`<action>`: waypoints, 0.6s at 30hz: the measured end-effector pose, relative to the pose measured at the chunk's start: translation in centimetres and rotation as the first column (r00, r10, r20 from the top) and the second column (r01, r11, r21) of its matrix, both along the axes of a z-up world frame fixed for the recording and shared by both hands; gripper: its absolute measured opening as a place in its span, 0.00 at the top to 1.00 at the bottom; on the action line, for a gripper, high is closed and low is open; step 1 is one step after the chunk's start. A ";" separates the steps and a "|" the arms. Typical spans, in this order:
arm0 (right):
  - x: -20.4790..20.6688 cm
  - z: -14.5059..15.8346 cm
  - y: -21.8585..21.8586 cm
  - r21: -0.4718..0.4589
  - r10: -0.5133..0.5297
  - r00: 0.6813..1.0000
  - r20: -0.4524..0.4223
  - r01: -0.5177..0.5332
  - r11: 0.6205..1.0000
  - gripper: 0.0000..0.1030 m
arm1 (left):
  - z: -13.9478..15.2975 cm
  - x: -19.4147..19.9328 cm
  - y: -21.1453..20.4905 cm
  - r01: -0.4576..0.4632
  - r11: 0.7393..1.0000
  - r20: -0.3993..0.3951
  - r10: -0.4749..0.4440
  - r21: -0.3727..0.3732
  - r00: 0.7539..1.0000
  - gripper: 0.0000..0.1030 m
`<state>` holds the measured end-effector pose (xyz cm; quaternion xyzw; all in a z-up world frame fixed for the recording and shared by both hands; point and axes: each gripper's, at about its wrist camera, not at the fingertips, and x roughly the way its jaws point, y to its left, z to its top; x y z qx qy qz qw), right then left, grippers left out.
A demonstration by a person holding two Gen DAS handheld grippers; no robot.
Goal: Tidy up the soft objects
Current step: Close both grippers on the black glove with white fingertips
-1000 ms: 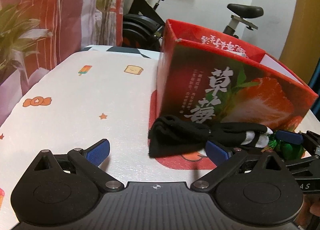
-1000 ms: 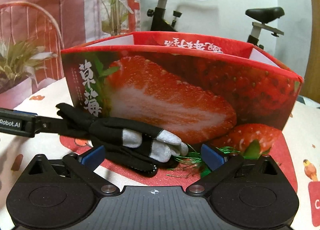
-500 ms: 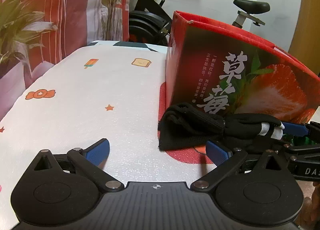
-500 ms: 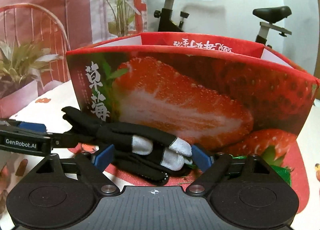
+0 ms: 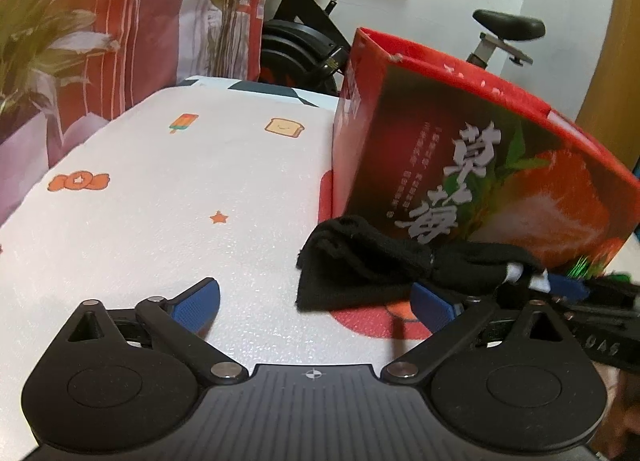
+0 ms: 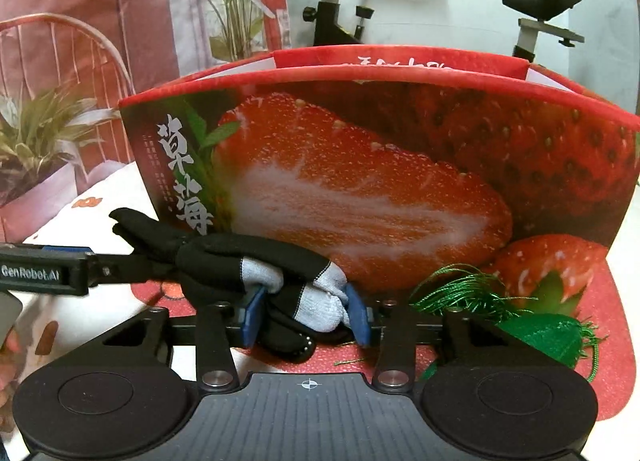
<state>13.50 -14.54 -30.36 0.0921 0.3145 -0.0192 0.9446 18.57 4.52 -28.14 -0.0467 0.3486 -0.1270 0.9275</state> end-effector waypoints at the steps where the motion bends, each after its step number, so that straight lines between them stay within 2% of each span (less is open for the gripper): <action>1: 0.0 0.0 0.0 0.000 0.000 1.000 0.000 0.000 1.000 0.64 | 0.2 0.1 0.2 0.010 0.999 -0.004 -0.011 -0.039 1.000 0.17; 3: -0.1 0.0 0.0 -0.005 0.004 1.000 0.000 -0.004 1.000 0.66 | 0.7 0.4 0.1 0.025 0.997 -0.009 -0.026 -0.070 1.000 0.19; 6: -0.1 -0.1 0.1 -0.007 0.016 1.000 0.000 -0.016 1.000 0.67 | 1.2 0.8 -0.2 0.013 0.998 0.016 -0.012 -0.058 1.000 0.20; 9: 0.1 -0.1 0.2 -0.003 0.053 0.999 -0.001 -0.053 0.999 0.67 | 0.8 1.4 -0.1 -0.005 0.994 -0.008 0.004 -0.107 1.000 0.23; 10: 0.0 -0.1 0.4 -0.012 0.062 0.998 -0.001 -0.062 0.998 0.67 | 0.6 1.6 -0.1 -0.005 0.994 -0.014 0.003 -0.110 1.000 0.32; 12: 0.0 -0.1 0.9 -0.034 0.082 0.997 -0.004 -0.082 0.996 0.67 | 0.4 1.5 -0.4 0.000 0.997 -0.010 -0.001 -0.080 1.000 0.39; 15: 0.1 0.0 1.2 -0.049 0.087 0.996 -0.006 -0.087 0.995 0.67 | 0.4 1.1 -0.4 0.025 0.996 0.006 -0.025 -0.083 1.000 0.63; 18: 0.2 0.1 1.2 -0.047 0.088 0.996 -0.007 -0.088 0.995 0.67 | 0.3 0.7 -0.5 0.025 0.998 0.001 -0.025 -0.055 1.000 0.66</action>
